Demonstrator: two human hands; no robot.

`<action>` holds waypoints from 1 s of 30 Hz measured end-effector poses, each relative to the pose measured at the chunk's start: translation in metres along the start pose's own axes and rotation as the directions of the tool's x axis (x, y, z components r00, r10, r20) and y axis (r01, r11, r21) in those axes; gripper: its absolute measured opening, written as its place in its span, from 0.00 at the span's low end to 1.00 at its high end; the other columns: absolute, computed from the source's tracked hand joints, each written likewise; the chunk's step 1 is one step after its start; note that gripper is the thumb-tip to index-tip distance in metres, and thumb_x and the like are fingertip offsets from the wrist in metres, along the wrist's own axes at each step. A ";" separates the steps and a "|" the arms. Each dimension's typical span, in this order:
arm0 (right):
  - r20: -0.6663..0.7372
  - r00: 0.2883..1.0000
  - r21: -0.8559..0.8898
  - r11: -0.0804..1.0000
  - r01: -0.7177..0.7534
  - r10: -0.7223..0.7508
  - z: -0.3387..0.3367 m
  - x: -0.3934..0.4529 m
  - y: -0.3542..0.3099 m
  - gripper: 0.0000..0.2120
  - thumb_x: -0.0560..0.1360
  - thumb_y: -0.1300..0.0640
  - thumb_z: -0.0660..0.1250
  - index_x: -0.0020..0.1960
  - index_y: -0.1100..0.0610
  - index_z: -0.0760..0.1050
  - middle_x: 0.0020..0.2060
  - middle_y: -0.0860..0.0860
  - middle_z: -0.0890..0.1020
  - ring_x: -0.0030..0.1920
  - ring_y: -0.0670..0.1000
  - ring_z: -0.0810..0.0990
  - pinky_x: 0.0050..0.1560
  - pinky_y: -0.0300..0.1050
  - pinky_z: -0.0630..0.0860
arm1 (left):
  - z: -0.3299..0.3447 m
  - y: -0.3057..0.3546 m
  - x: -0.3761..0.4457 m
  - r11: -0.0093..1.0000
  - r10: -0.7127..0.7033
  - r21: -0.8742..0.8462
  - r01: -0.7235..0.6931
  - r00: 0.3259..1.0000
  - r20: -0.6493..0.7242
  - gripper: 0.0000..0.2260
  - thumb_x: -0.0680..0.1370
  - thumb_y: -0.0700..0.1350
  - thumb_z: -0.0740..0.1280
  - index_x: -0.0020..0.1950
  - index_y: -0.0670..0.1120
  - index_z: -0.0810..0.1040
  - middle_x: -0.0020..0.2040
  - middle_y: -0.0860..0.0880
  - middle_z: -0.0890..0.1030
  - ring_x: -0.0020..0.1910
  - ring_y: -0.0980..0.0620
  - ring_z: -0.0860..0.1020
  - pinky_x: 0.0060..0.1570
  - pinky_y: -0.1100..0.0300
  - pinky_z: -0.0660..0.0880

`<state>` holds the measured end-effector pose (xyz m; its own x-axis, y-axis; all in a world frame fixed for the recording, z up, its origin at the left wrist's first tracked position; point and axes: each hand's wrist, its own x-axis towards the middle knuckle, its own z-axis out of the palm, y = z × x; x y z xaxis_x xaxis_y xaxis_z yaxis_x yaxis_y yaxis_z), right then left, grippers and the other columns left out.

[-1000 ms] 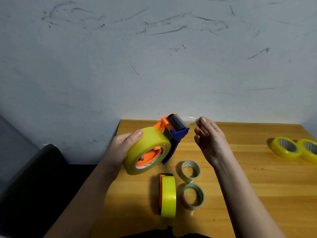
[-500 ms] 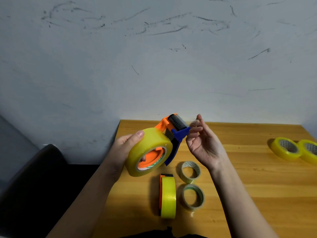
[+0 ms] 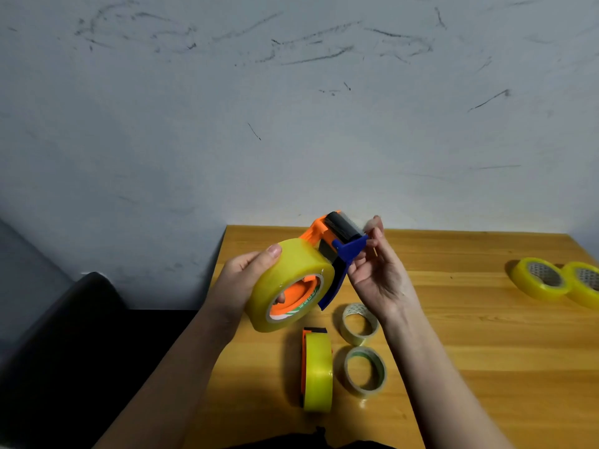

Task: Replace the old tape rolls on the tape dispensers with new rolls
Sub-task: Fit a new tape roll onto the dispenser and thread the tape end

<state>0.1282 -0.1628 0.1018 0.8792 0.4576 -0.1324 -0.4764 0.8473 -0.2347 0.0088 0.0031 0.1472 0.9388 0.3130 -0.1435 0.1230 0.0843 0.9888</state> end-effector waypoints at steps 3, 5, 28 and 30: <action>-0.053 0.997 -0.084 0.995 0.051 -0.055 -0.004 0.005 0.003 0.30 0.44 0.63 0.86 0.45 0.54 0.86 0.44 0.50 0.84 0.39 0.44 0.80 0.41 0.37 0.79 | 0.001 0.000 0.000 1.000 0.002 0.001 -0.002 1.000 0.003 0.19 0.68 0.58 0.62 0.33 0.42 0.76 0.24 0.46 0.78 0.24 0.53 0.76 0.28 0.64 0.75; -0.064 0.996 -0.106 0.993 0.053 -0.060 -0.004 0.004 0.007 0.28 0.46 0.63 0.86 0.45 0.55 0.85 0.47 0.53 0.84 0.43 0.48 0.81 0.45 0.41 0.81 | 0.003 0.001 0.000 1.000 0.006 -0.006 -0.006 1.000 0.011 0.18 0.68 0.58 0.62 0.33 0.43 0.77 0.24 0.46 0.78 0.23 0.53 0.76 0.28 0.65 0.75; 0.096 0.854 -0.838 0.422 0.347 -0.512 0.012 -0.010 0.003 0.10 0.76 0.68 0.64 0.47 0.53 0.75 0.35 0.44 0.80 0.37 0.47 0.74 0.34 0.40 0.71 | 0.004 0.002 -0.001 1.000 -0.004 -0.027 0.005 0.998 0.060 0.19 0.72 0.58 0.66 0.34 0.43 0.76 0.25 0.46 0.78 0.24 0.53 0.76 0.29 0.63 0.75; 0.063 0.870 -0.810 0.484 0.330 -0.488 0.013 -0.010 0.004 0.11 0.77 0.68 0.62 0.50 0.52 0.73 0.36 0.47 0.77 0.36 0.47 0.74 0.35 0.40 0.70 | 0.005 0.003 -0.002 1.000 0.002 -0.025 0.000 0.999 0.048 0.19 0.71 0.58 0.63 0.34 0.42 0.75 0.24 0.47 0.77 0.23 0.54 0.76 0.27 0.65 0.74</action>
<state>0.1178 -0.1608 0.1150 0.9982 0.0017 0.0601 0.0559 0.3429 -0.9377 0.0088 -0.0025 0.1504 0.9533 0.2677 -0.1398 0.1145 0.1079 0.9875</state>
